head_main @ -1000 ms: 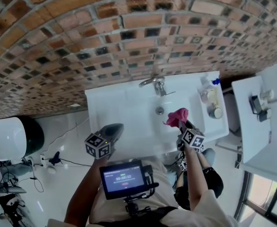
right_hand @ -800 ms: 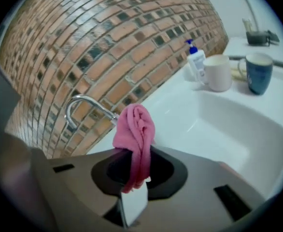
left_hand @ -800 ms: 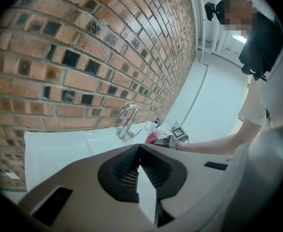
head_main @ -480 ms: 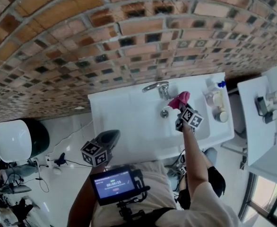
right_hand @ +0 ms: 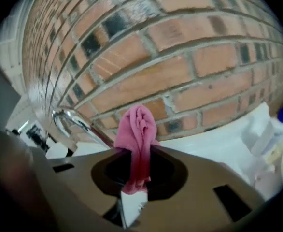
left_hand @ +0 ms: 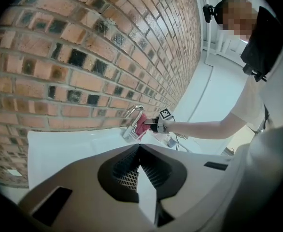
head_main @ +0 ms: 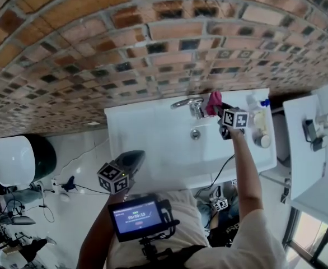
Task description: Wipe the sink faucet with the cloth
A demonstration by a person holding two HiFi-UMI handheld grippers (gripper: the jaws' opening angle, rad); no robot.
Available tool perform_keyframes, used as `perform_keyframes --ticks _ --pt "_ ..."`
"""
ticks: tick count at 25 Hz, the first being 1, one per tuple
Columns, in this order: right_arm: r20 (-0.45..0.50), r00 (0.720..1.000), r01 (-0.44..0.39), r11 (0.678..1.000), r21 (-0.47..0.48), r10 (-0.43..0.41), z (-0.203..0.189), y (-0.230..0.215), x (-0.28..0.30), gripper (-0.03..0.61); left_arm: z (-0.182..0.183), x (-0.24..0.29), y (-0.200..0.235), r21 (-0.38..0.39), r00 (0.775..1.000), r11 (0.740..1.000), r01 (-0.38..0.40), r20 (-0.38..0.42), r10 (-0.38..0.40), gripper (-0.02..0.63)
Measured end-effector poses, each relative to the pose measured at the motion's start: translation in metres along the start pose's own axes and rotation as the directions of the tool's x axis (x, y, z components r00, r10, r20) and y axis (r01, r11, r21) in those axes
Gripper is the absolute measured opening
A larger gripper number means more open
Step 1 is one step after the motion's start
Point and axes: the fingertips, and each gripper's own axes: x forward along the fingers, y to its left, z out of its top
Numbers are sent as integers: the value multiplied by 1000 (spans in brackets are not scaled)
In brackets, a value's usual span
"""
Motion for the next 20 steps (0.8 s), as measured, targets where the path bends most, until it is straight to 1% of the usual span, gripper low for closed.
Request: perform_keyframes --ticks 1,2,3,5,6,8,11,13,15,18,20 --pt "-66 998 -6 998 -55 3 -3 3 9 72 0 2 -1 2 1000 1000 4 -3 -4 -6" --pt "-137 991 -16 996 -88 4 -6 5 18 72 -1 4 -2 4 1000 1000 7 -7 -7 -6" --pt "-211 978 -30 995 -99 9 -11 6 28 72 -1 5 -3 5 1000 1000 8 -10 -8 -6" --pt "-343 939 -59 994 -92 24 -24 5 47 72 -3 5 -3 6 1000 1000 6 -14 -6 -6" --pt "-391 920 -73 994 -87 33 -30 4 54 72 -4 5 -3 6 1000 1000 4 -13 -4 -6" --pt "-458 886 -112 991 -70 67 -39 3 65 71 -4 2 -2 5 1000 1000 -5 -12 5 -6" --pt "-527 838 -178 984 -20 141 -55 5 75 71 -5 -5 2 -1 999 1000 -30 -13 29 -6" --pt "-553 817 -199 980 -7 162 -64 2 80 71 -8 -12 8 -11 999 999 -50 -13 50 -6" --pt "-558 811 -217 976 -13 173 -68 -2 85 71 -11 -18 13 -21 998 997 -69 -12 69 -6" --pt "-545 810 -267 963 -15 216 -66 -2 90 69 -15 -24 20 -36 996 995 -90 -11 90 -6" --pt "-540 806 -324 944 -58 243 -65 2 86 67 -17 -27 23 -44 995 994 -98 -11 97 -6"
